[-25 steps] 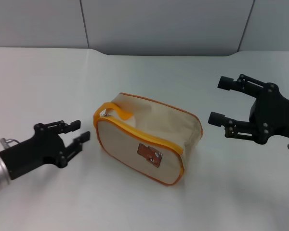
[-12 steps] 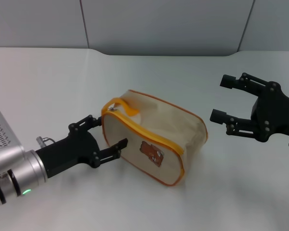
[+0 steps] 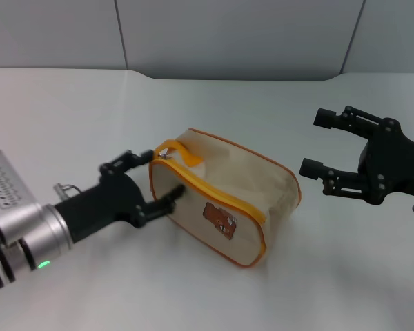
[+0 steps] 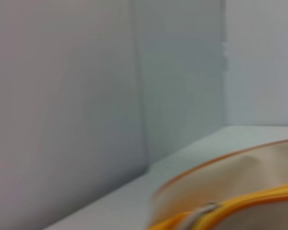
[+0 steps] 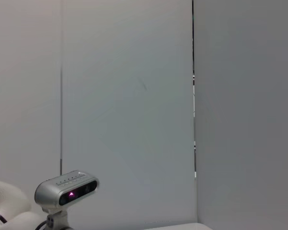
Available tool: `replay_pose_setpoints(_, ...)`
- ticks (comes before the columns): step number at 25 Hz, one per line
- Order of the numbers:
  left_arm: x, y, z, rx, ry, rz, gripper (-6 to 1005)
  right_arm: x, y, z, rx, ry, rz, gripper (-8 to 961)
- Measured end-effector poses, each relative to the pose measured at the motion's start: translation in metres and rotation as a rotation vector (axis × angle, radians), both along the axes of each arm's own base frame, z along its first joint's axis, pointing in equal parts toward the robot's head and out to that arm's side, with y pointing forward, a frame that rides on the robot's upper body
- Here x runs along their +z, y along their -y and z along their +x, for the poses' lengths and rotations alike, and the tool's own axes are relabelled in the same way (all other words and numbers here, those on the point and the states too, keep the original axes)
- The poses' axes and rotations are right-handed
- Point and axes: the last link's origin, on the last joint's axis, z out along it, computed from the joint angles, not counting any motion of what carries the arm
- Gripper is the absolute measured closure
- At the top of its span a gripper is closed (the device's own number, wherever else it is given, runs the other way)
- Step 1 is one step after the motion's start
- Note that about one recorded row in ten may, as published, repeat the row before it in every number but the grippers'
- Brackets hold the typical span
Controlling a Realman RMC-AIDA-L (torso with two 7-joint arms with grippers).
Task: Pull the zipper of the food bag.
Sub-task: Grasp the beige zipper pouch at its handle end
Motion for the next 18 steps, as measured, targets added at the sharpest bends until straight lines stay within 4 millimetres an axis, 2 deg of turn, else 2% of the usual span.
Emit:
replay_pose_setpoints(4,-0.011,0.005,0.008,-0.060,-0.029,-0.078,173,0.000,0.001,0.000,0.002,-0.004,-0.002,132)
replay_pose_setpoints(6,-0.015,0.014,0.010,-0.094,-0.026,-0.119,172,0.001,0.002,0.001,-0.004,-0.006,-0.001,132)
replay_pose_setpoints(11,-0.014,0.024,0.010,-0.112,0.008,-0.134,185,0.001,0.003,0.003,-0.008,-0.007,-0.001,133)
replay_pose_setpoints(18,-0.023,0.025,0.011,-0.088,0.011,-0.150,232,0.000,0.004,0.003,-0.008,-0.007,-0.003,133)
